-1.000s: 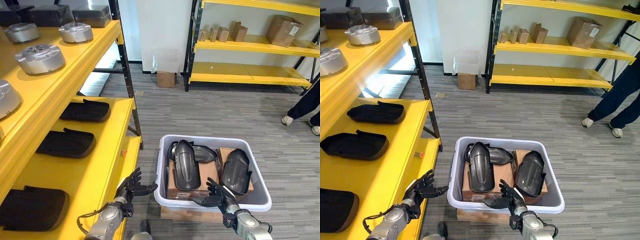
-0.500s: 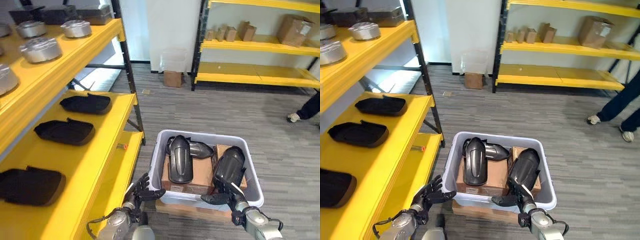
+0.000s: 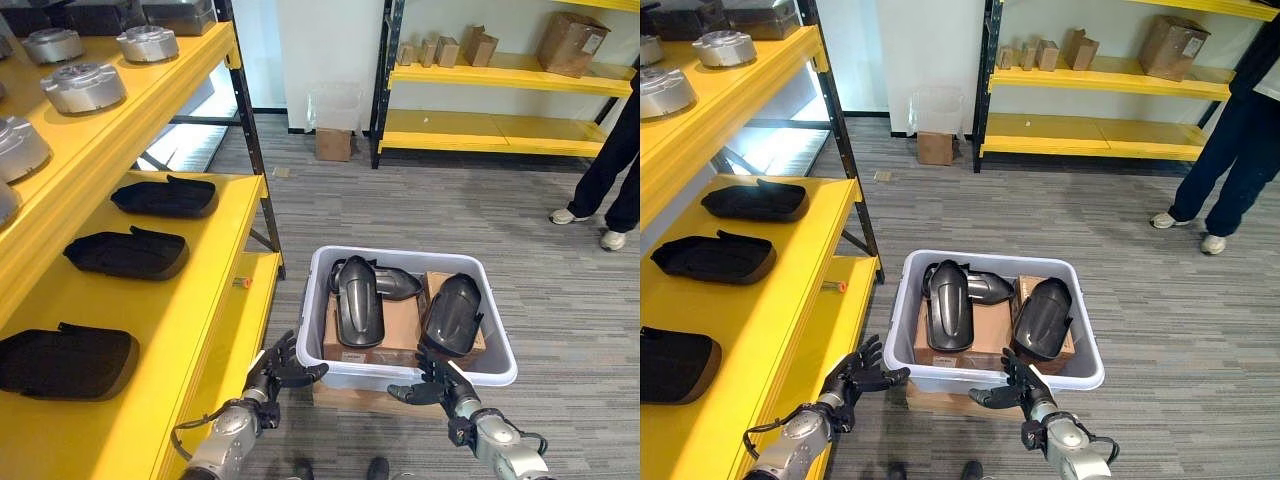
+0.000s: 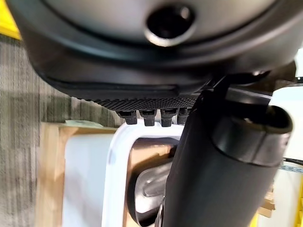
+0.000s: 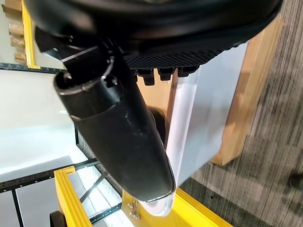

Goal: Move parts from the plastic box to the shelf.

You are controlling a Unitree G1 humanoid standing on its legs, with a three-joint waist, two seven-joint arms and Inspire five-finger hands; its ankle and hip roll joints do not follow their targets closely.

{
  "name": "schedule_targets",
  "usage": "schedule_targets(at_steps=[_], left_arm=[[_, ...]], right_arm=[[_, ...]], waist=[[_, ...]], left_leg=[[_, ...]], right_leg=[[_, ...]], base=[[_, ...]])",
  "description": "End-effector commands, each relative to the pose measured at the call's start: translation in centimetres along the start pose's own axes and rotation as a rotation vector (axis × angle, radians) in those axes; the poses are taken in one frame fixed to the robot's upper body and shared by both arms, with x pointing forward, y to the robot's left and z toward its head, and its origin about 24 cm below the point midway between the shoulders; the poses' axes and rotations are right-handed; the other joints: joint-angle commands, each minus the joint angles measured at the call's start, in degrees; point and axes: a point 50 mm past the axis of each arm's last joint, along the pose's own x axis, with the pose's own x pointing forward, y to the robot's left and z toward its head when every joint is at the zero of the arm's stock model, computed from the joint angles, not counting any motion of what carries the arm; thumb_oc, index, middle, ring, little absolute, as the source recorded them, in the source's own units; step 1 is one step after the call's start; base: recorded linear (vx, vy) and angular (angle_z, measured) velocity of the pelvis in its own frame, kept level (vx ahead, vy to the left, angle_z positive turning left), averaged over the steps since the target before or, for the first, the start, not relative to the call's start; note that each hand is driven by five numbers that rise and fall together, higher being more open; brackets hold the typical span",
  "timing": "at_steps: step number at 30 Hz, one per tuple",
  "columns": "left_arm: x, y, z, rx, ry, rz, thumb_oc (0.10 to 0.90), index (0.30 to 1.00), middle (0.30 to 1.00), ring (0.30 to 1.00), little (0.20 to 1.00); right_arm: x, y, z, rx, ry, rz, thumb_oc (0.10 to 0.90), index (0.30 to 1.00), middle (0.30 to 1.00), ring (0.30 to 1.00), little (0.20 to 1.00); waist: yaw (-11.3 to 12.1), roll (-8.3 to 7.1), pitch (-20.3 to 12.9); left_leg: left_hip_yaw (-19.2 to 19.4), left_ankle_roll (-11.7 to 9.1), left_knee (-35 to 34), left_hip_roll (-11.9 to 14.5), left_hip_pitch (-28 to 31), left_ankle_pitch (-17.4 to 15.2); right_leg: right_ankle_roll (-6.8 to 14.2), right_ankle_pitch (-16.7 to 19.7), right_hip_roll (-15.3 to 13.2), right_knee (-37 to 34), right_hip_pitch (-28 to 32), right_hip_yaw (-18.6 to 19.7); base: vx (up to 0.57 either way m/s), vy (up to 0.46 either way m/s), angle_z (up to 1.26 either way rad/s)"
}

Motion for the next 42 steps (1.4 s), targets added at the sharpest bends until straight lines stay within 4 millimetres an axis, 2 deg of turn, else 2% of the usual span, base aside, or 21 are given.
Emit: schedule_targets(at_steps=[1, 2, 3, 4, 5, 6, 8, 9, 10, 12, 13, 17, 23, 28, 31, 37, 39, 40, 41, 42], left_arm=[[0.9, -0.8, 5.1, 0.037, -0.228, -0.050, 0.900, 1.000, 1.000, 1.000, 1.000], [0.9, -0.7, 5.3, 0.039, -0.234, -0.050, 0.900, 1.000, 1.000, 1.000, 1.000], [0.9, -0.7, 5.3, 0.039, -0.234, -0.050, 0.900, 1.000, 1.000, 1.000, 1.000], [0.9, -0.3, 5.5, 0.046, -0.234, -0.041, 0.900, 1.000, 1.000, 1.000, 1.000], [0.8, -0.2, 5.4, 0.044, -0.235, -0.036, 0.900, 1.000, 1.000, 1.000, 1.000], [0.8, -0.1, 5.4, 0.044, -0.235, -0.036, 0.900, 1.000, 1.000, 1.000, 1.000], [0.6, 0.5, 5.4, 0.041, -0.237, -0.008, 0.900, 1.000, 1.000, 1.000, 1.000], [0.6, 0.9, 5.4, 0.034, -0.238, 0.008, 0.900, 1.000, 1.000, 1.000, 1.000], [0.3, 1.5, 5.1, 0.027, -0.229, 0.031, 0.900, 1.000, 1.000, 1.000, 1.000], [0.1, 1.9, 4.9, 0.018, -0.228, 0.045, 0.900, 1.000, 1.000, 1.000, 1.000], [-0.2, 2.1, 4.5, -0.013, -0.226, 0.052, 0.900, 1.000, 1.000, 1.000, 1.000], [-0.2, 1.6, 4.0, -0.018, -0.212, 0.038, 0.900, 1.000, 1.000, 1.000, 1.000], [0.0, 0.8, 3.9, -0.018, -0.209, 0.006, 0.900, 1.000, 1.000, 1.000, 1.000], [-0.2, 1.1, 4.2, -0.030, -0.226, 0.020, 0.900, 1.000, 1.000, 1.000, 1.000], [-0.8, 2.0, 4.9, -0.042, -0.268, 0.051, 0.900, 1.000, 1.000, 1.000, 1.000], [-3.6, 5.6, 8.3, -0.006, -0.472, 0.193, 0.900, 1.000, 1.000, 1.000, 1.000], [-4.9, 7.0, 10.1, 0.048, -0.563, 0.264, 0.900, 1.000, 1.000, 1.000, 1.000], [-4.9, 7.0, 10.1, 0.048, -0.563, 0.264, 0.900, 1.000, 1.000, 1.000, 1.000], [-6.0, 8.4, 12.7, 0.132, -0.679, 0.342, 0.900, 1.000, 1.000, 1.000, 1.000], [-6.0, 8.4, 12.7, 0.132, -0.679, 0.342, 0.900, 1.000, 1.000, 1.000, 1.000]], right_arm=[[0.9, 0.3, 5.0, -0.012, -0.216, 0.025, 0.900, 1.000, 1.000, 1.000, 1.000], [0.9, 0.3, 5.0, -0.010, -0.219, 0.025, 0.900, 1.000, 1.000, 1.000, 1.000], [0.9, 0.3, 5.0, -0.010, -0.219, 0.025, 0.900, 1.000, 1.000, 1.000, 1.000], [0.6, 0.3, 4.9, 0.002, -0.227, 0.015, 0.900, 1.000, 1.000, 1.000, 1.000], [0.5, 0.2, 4.8, 0.007, -0.225, 0.011, 0.900, 1.000, 1.000, 1.000, 1.000], [0.5, 0.2, 4.8, 0.008, -0.225, 0.011, 0.900, 1.000, 1.000, 1.000, 1.000], [0.5, 0.3, 4.8, 0.013, -0.230, 0.008, 0.900, 1.000, 1.000, 1.000, 1.000], [0.4, 0.4, 4.8, 0.021, -0.233, 0.011, 0.900, 1.000, 1.000, 1.000, 1.000], [0.5, 0.6, 4.6, 0.023, -0.227, 0.018, 0.900, 1.000, 1.000, 1.000, 1.000], [0.5, 0.6, 4.5, 0.015, -0.220, 0.015, 0.900, 1.000, 1.000, 1.000, 1.000], [0.2, 0.3, 4.4, 0.005, -0.219, 0.025, 0.900, 1.000, 1.000, 1.000, 1.000], [-0.1, -0.5, 4.1, -0.002, -0.206, 0.010, 0.900, 1.000, 1.000, 1.000, 1.000], [-0.5, -1.6, 4.3, 0.009, -0.223, -0.031, 0.900, 1.000, 1.000, 1.000, 1.000], [-1.1, -2.1, 5.1, 0.025, -0.273, -0.047, 0.900, 1.000, 1.000, 1.000, 1.000], [-1.7, -2.5, 5.5, 0.029, -0.308, -0.058, 0.900, 1.000, 1.000, 1.000, 1.000], [-3.4, -3.8, 6.7, 0.031, -0.404, -0.092, 0.900, 1.000, 1.000, 1.000, 1.000], [-3.9, -4.0, 7.0, 0.027, -0.432, -0.094, 0.900, 1.000, 1.000, 1.000, 1.000], [-3.9, -4.0, 7.0, 0.027, -0.432, -0.094, 0.900, 1.000, 1.000, 1.000, 1.000], [-4.2, -4.3, 7.6, 0.024, -0.466, -0.094, 0.900, 1.000, 1.000, 1.000, 1.000], [-4.2, -4.3, 7.6, 0.024, -0.466, -0.094, 0.900, 1.000, 1.000, 1.000, 1.000]], waist=[[0.36, 0.83, 0.26], [0.41, 1.13, 0.30], [0.41, 1.13, 0.31], [1.04, 0.79, -0.62], [1.20, 0.37, -0.97], [1.21, 0.36, -0.96], [1.40, -0.83, -1.58], [1.48, -1.56, -1.81], [2.25, -2.56, -2.76], [2.62, -2.85, -3.09], [2.26, -2.64, -3.51], [1.44, -2.00, -3.58], [0.57, -0.60, -2.94], [0.20, 0.09, -2.72], [0.25, 0.39, -2.98], [0.23, 0.68, -3.07], [0.27, 0.68, -2.88], [0.27, 0.68, -2.88], [0.11, 0.70, -2.85], [0.12, 0.70, -2.86]], left_leg=[[-1.78, -0.99, 5.10, 2.75, -1.23, -3.81], [-2.17, -1.19, 5.39, 3.23, -1.52, -3.78], [-2.17, -1.19, 5.39, 3.23, -1.52, -3.78], [-3.04, -2.40, 6.94, 5.31, -3.03, -4.14], [-2.98, -2.67, 7.86, 5.85, -3.57, -4.50], [-2.98, -2.65, 8.00, 5.85, -3.60, -4.60], [-3.03, -3.50, 10.34, 7.61, -5.09, -5.14], [-3.00, -3.99, 11.26, 8.51, -5.57, -5.17], [-1.70, -4.92, 11.07, 10.13, -5.03, -4.88], [-1.33, -5.48, 10.56, 10.98, -4.75, -4.12], [-1.02, -6.69, 8.53, 13.03, -3.79, -2.06], [-1.11, -7.97, 6.53, 14.75, -3.42, 0.16], [-1.45, -8.76, 5.59, 15.89, -3.55, 1.53], [-1.76, -8.91, 5.36, 15.70, -3.55, 1.76], [-1.55, -8.93, 4.60, 15.47, -3.21, 1.90], [-0.77, -9.10, 3.58, 15.00, -2.52, 1.79], [-0.30, -9.23, 3.46, 14.86, -2.05, 1.46], [-0.30, -9.23, 3.46, 14.86, -2.05, 1.46], [0.16, -9.31, 3.37, 14.66, -2.35, 1.48], [0.17, -9.30, 3.37, 14.66, -2.35, 1.48]], right_leg=[[5.40, -2.40, -4.02, 5.90, 0.80, 1.66], [4.90, -2.12, -5.59, 5.84, 1.11, 1.81], [4.90, -2.12, -5.59, 5.84, 1.11, 1.80], [5.25, 3.48, -13.18, 1.65, 4.06, 2.76], [5.93, 5.59, -14.93, -0.02, 4.92, 3.00], [5.98, 5.70, -14.92, -0.20, 5.04, 2.97], [7.43, 9.26, -16.87, -3.79, 5.57, 5.43], [7.79, 8.36, -16.18, -5.32, 5.95, 6.65], [9.38, 6.98, -14.85, -6.87, 6.17, 5.36], [9.92, 6.56, -14.05, -7.24, 6.22, 4.73], [9.11, 3.61, -11.18, -8.17, 6.49, 4.68], [8.04, 1.04, -8.77, -8.43, 7.21, 3.53], [7.12, -1.59, -7.30, -6.34, 7.07, 1.81], [6.94, -1.85, -7.31, -5.76, 7.23, 1.36], [7.05, -1.57, -7.38, -6.34, 7.56, 1.20], [7.22, -0.74, -7.55, -8.14, 8.15, 1.35], [7.34, -0.57, -7.64, -8.65, 8.49, 1.50], [7.34, -0.57, -7.64, -8.65, 8.49, 1.50], [7.43, 0.03, -7.92, -9.04, 7.86, 1.91], [7.43, 0.03, -7.93, -9.04, 7.85, 1.92]], base=[[-0.02, -0.046, 0.00], [-0.02, -0.046, 0.07], [0.00, -0.244, 0.09], [0.02, -0.290, 0.06], [0.03, -0.287, 0.14], [0.02, -0.175, 0.13], [0.01, -0.254, 0.03], [0.03, -0.365, 0.00], [0.03, -0.260, -0.02], [0.04, -0.284, -0.45], [0.04, -0.308, -0.60], [0.01, -0.187, -0.23], [-0.01, -0.082, 0.02], [-0.01, -0.012, 0.15], [0.00, 0.009, 0.09], [0.01, 0.023, -0.03], [0.02, 0.022, -0.10], [0.01, 0.037, -0.08], [0.00, 0.029, -0.08], [0.00, 0.039, -0.11]])
